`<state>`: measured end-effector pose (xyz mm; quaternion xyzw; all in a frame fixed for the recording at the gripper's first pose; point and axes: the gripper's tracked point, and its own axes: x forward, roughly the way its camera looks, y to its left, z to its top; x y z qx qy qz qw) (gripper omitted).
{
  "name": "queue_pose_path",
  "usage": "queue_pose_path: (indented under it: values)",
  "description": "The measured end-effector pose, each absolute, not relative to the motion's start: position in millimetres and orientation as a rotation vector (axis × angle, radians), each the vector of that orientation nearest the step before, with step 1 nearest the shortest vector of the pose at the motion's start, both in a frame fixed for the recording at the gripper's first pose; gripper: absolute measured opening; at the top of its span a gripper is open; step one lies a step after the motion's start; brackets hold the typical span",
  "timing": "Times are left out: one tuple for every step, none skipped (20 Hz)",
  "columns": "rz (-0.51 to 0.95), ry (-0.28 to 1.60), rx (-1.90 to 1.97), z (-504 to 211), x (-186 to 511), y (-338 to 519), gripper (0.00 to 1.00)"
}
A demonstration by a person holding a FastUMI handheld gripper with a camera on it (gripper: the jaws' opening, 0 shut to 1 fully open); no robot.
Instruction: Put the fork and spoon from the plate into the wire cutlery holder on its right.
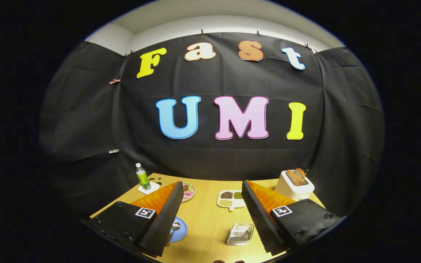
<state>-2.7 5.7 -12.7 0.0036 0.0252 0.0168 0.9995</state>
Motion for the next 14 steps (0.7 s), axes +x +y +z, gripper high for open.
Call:
queue_pose_path:
  values:
    - [0.037,0.056,0.004,-15,-3,7,0.99]
    - [0.034,0.051,0.004,-15,-4,8,0.99]
    - [0.027,0.049,0.007,-15,-3,8,0.99]
    - [0.028,0.055,0.015,-19,-2,12,0.99]
    - [0.034,0.064,0.024,-23,0,16,0.99]
    - [0.040,0.075,0.029,-27,2,20,0.99]
    - [0.046,0.088,0.031,-31,4,25,0.99]
    - [0.050,0.100,0.031,-36,6,29,0.99]
    - [0.056,0.110,0.033,-39,8,34,0.99]
    - [0.063,0.119,0.038,-43,11,39,0.99]
    - [0.074,0.132,0.043,-49,14,46,0.99]
    - [0.085,0.148,0.045,-57,18,54,0.99]
    - [0.093,0.172,0.038,-66,22,61,0.99]
    - [0.102,0.197,0.030,-77,25,68,0.99]
